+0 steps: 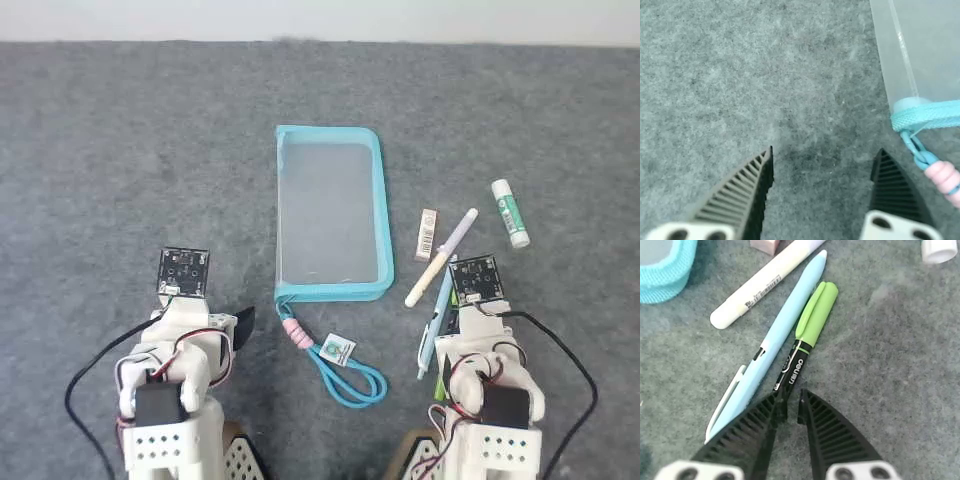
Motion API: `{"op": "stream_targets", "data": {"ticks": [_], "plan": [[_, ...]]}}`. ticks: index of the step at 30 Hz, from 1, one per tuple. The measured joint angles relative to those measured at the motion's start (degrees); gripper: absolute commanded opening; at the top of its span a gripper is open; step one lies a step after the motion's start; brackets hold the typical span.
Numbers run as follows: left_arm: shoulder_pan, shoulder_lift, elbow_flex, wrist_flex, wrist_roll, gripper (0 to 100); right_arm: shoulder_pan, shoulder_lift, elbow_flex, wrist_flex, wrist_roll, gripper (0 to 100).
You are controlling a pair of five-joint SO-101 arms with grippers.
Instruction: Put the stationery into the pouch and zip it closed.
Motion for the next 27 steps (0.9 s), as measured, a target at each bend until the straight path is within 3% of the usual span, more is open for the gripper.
{"op": "stream_targets", "data": {"ticks": [8, 22, 27], "plan": [[0.0, 0.0, 0.0, 0.0, 0.0, 30, -0.4, 0.1, 0.0, -8.4, 0.0, 5.9], [-0.3, 0.0, 0.0, 0.0, -0.1, 30, -3.0, 0.1, 0.0, -8.5, 0.0, 6.2], [-8.2, 0.0, 0.0, -2.6, -10.4, 30, -3.0, 0.1, 0.0, -8.5, 0.0, 6.0]]}}
